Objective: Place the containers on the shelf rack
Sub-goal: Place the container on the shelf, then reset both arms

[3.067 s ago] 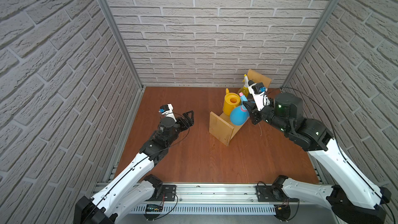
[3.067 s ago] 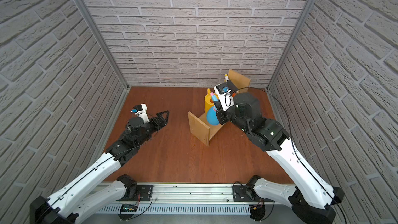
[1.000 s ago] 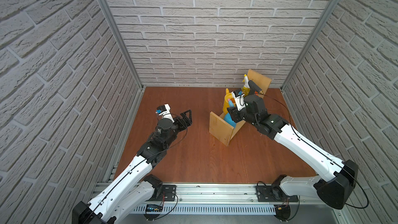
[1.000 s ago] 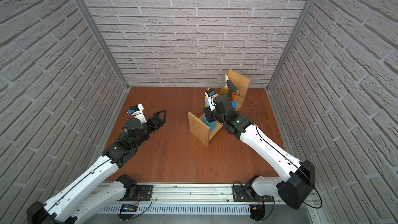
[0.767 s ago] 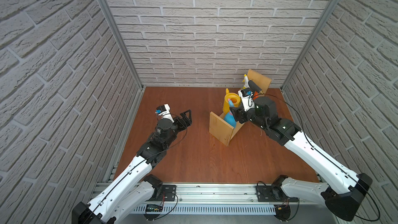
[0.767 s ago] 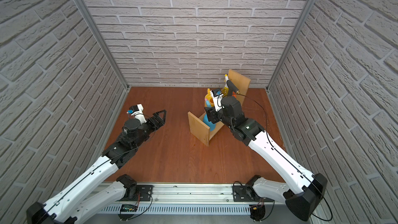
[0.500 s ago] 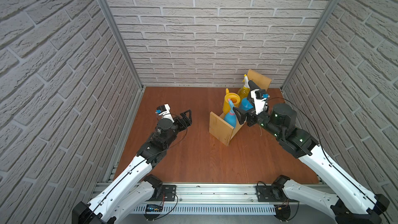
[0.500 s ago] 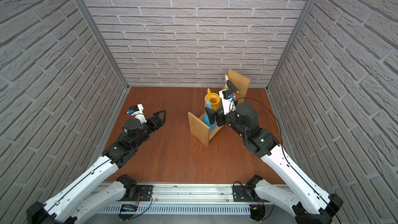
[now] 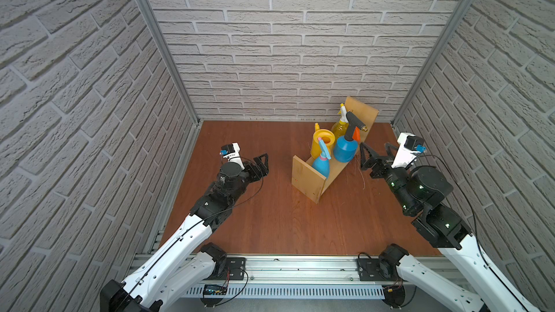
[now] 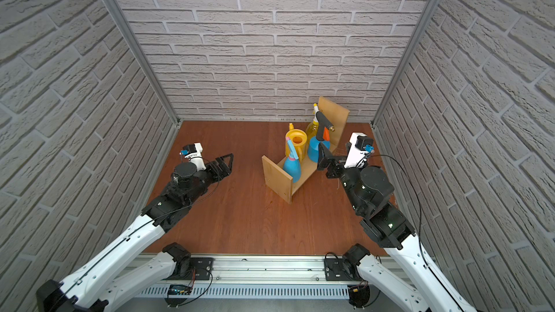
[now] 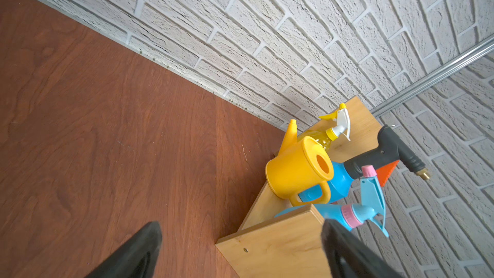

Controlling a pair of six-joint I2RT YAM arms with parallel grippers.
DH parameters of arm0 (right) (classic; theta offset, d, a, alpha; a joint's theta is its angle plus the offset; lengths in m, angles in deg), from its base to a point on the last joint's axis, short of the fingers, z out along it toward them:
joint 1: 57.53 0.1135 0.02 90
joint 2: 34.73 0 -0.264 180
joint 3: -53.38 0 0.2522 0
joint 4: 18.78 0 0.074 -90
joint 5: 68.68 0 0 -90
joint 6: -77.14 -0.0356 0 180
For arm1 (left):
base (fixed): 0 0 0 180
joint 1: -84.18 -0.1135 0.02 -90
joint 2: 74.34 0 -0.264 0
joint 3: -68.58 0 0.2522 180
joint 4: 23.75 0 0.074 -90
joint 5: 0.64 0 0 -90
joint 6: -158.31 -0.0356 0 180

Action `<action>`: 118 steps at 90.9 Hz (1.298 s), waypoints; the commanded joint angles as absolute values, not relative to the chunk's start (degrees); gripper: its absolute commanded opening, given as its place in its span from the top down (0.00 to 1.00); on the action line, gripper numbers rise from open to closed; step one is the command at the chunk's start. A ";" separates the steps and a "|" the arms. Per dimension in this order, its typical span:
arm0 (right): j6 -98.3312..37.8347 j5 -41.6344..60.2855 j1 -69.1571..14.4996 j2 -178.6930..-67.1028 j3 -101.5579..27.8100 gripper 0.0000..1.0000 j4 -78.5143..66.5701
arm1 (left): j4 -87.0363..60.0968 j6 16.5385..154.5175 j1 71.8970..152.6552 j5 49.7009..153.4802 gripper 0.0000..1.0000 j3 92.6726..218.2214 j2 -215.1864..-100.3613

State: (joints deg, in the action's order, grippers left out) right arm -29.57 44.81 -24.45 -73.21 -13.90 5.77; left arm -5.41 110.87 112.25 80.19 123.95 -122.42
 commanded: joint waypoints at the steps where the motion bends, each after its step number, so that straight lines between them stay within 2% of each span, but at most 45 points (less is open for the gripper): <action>1: -31.56 53.73 -27.99 -71.50 -10.11 0.02 7.00 | -3.36 104.91 112.09 80.92 0.02 126.79 -122.81; 15: -32.22 57.76 -35.02 -66.69 -0.68 0.02 4.05 | 1.30 99.27 112.08 79.80 0.02 129.23 -123.12; 32: -37.19 53.73 -47.02 -63.66 10.65 0.02 2.36 | 4.58 95.02 112.01 76.40 0.02 129.16 -122.33; 46: -37.93 50.98 -53.10 -66.87 18.58 0.02 -4.96 | 3.80 92.08 112.03 74.27 0.02 127.21 -121.22; 58: -35.45 47.60 -56.23 -75.31 21.60 0.02 -15.04 | 3.10 89.10 112.02 73.83 0.02 126.17 -120.76; 88: -26.63 41.64 -56.58 -111.80 16.59 0.01 -41.74 | 1.71 87.03 111.51 72.31 0.02 124.03 -120.08; 104: -22.46 39.05 -56.22 -118.84 12.20 0.01 -41.39 | 0.65 85.17 110.97 70.44 0.02 122.10 -119.33; 118: -19.15 33.40 -55.44 -123.43 19.02 0.01 -59.20 | -1.98 82.85 109.08 68.47 0.02 120.33 -120.04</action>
State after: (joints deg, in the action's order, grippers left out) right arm -22.84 37.86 -55.84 -120.36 14.73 -43.54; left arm 2.46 85.59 110.81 70.90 122.02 -119.99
